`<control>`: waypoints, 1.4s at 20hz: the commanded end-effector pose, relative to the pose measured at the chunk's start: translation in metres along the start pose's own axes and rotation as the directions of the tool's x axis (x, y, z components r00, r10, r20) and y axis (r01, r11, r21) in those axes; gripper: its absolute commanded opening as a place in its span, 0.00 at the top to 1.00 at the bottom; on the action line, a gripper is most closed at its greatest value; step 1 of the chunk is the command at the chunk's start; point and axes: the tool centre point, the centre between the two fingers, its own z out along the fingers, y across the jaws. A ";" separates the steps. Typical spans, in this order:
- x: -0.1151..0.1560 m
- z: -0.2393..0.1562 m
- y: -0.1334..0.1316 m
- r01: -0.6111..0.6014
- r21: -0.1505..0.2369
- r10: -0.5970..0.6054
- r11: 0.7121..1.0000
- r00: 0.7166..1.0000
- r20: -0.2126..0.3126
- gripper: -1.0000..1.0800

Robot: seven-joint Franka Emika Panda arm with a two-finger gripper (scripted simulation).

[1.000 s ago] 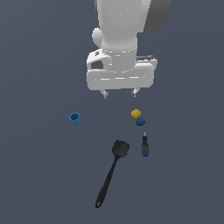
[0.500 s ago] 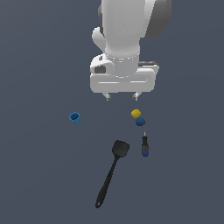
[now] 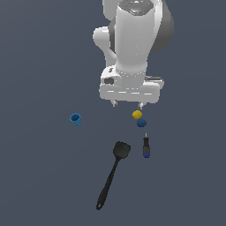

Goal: Pick up a designated object from a clutter of objects.

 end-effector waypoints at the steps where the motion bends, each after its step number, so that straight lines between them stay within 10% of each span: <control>1: -0.003 0.014 -0.007 -0.042 -0.006 0.042 0.999 0.999 0.002 0.04; 28: -0.071 0.155 -0.074 -0.472 -0.046 0.472 0.881 0.882 -0.005 0.04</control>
